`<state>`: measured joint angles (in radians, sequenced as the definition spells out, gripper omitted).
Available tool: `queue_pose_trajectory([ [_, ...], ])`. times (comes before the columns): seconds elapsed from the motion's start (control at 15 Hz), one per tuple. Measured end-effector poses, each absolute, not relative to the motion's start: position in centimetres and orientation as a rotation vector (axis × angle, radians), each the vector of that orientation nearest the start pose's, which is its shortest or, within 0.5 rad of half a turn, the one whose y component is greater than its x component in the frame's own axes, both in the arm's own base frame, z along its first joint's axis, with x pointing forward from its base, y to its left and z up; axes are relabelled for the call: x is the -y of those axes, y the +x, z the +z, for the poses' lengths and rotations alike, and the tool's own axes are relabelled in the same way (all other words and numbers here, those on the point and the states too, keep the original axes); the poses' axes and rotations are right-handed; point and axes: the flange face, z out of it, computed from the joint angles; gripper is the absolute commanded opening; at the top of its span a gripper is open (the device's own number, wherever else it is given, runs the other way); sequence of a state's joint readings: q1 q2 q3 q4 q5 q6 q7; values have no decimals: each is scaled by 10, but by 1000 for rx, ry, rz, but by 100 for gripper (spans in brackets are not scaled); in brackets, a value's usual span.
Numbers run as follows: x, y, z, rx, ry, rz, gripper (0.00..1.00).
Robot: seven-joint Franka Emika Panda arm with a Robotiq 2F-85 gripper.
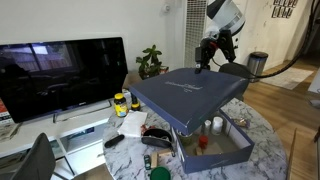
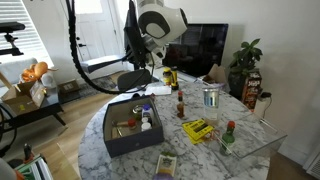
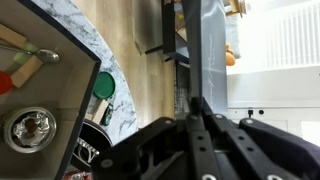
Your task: Move the box lid backwards
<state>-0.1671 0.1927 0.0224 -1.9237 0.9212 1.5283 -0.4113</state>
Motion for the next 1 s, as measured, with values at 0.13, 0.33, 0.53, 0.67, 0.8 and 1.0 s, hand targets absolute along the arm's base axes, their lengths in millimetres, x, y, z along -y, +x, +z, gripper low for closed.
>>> queue_pose_trajectory([
  [0.13,-9,557,399,16,-2102,318,1],
  [0.33,24,557,400,-2,-2108,247,1],
  [0.53,89,545,397,-67,-2109,147,1],
  [0.67,135,528,387,-133,-2102,95,1],
  [0.8,179,507,378,-230,-2068,44,1],
  [1.0,214,486,374,-363,-1945,-38,1],
])
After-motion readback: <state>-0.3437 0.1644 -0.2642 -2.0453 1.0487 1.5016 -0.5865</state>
